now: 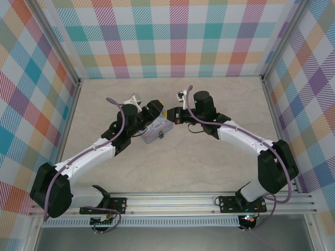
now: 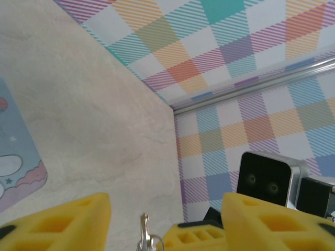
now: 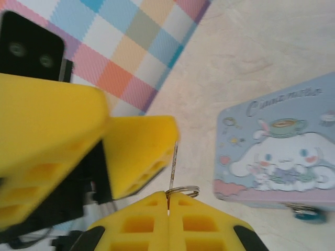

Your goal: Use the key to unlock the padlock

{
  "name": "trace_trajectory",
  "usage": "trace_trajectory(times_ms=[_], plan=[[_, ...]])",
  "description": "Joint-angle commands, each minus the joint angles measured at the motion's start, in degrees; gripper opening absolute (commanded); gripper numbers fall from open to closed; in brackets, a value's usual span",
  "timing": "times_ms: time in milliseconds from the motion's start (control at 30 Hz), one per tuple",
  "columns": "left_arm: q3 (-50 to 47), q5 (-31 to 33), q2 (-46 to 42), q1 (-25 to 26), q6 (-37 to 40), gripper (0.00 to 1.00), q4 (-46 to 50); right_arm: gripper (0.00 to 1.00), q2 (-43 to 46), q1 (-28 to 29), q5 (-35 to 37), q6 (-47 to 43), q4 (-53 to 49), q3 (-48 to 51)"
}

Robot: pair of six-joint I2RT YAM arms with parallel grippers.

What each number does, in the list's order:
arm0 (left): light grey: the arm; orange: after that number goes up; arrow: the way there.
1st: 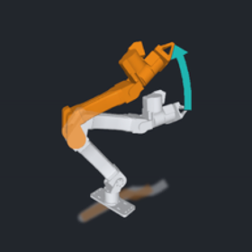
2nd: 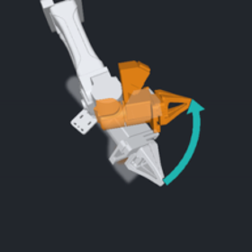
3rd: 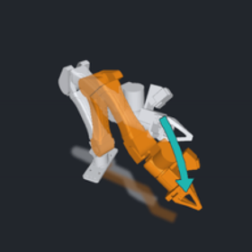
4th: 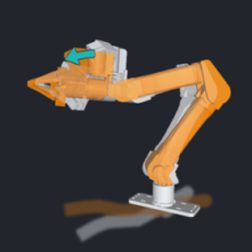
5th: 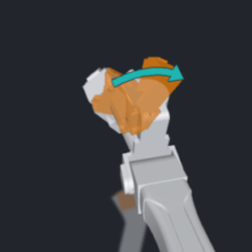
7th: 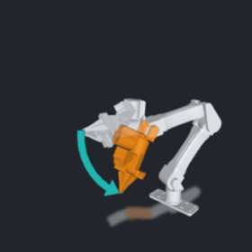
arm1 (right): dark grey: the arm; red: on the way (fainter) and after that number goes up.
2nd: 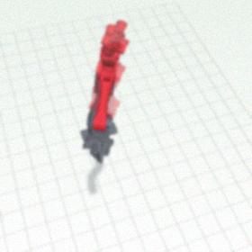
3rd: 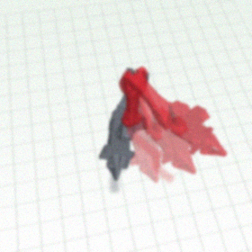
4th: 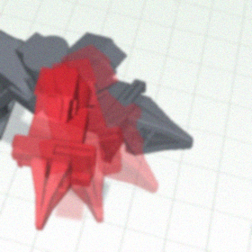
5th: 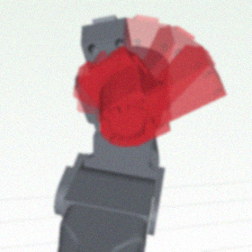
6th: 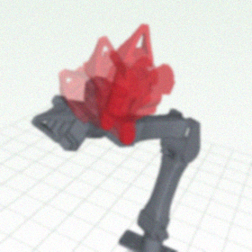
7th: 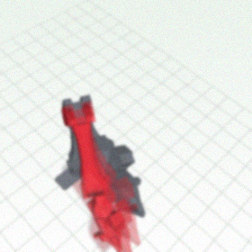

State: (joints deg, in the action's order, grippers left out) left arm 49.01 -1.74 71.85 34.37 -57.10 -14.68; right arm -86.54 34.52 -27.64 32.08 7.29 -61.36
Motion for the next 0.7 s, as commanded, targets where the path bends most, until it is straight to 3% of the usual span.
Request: trace_trajectory(times_ms=[0, 133, 267, 467, 667], plan=[[4.0, 2.8, -3.3, 0.3, 2.0, 0.65, 9.1, 0.0, 4.2, 0.4, 7.6, -10.8, -4.9, 1.6], [9.6, 3.4, -4.6, -0.5, 2.3, 0.67, 24.5, 0.0, 8.7, 1.7, 17.4, -26.2, -6.5, 5.6], [16.2, -1.6, -2.9, -1.1, 1.3, 0.63, 38.6, 0.0, 12.9, 5.8, 29.2, -46.6, -3.8, 9.9], [17.3, -13.4, 0.7, -1.1, -6.6, 0.49, 36.6, 0.0, 13.2, 12.1, 41.4, -68.3, 0.9, 12.3], [16.6, -15.4, 4.1, 0.5, -10.8, 0.44, 33.8, 0.0, 11.7, 14.8, 45.2, -75.2, 1.9, 11.8]])
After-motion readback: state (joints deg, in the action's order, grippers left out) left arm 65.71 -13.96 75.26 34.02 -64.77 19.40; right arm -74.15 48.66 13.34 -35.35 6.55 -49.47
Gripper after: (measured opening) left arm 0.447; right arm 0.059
